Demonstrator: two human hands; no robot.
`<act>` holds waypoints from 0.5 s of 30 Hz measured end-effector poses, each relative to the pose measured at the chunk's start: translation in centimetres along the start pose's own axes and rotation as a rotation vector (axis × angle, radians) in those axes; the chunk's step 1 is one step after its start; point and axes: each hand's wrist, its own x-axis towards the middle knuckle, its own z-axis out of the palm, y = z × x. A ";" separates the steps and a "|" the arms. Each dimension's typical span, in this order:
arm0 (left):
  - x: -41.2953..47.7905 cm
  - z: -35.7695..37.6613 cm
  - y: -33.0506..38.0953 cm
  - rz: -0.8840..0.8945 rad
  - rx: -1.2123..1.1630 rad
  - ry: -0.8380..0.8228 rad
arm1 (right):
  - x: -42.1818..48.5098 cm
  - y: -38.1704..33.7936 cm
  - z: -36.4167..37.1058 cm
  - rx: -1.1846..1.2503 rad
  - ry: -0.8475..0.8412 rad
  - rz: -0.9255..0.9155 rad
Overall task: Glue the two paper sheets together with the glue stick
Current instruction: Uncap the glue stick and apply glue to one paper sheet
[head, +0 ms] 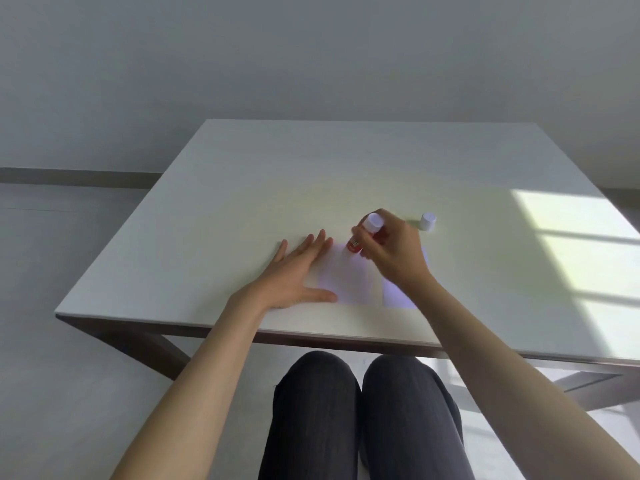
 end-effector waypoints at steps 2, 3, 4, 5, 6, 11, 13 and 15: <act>-0.3 -0.1 0.3 0.006 -0.001 0.001 | 0.2 0.4 -0.7 -0.008 0.077 0.047; -0.4 -0.1 0.5 0.008 -0.002 0.005 | 0.1 0.5 -0.9 0.017 0.108 0.075; -0.4 -0.1 0.5 0.009 -0.002 0.010 | 0.0 0.6 -1.2 0.079 0.140 0.107; -0.5 -0.1 0.6 0.009 -0.006 0.012 | -0.2 0.6 -1.5 0.187 0.171 0.150; -0.5 -0.1 0.6 0.004 -0.022 0.011 | -0.4 0.4 -1.8 0.348 0.194 0.211; -0.8 -1.0 1.6 -0.067 -0.403 0.125 | -2.3 -1.4 -1.7 1.405 0.312 0.692; -1.1 -1.6 2.8 0.001 -0.573 0.237 | -3.2 -2.1 -0.9 1.519 0.247 0.775; -1.1 -1.9 4.7 0.083 -0.626 0.334 | -3.8 -2.7 0.0 1.525 0.142 0.817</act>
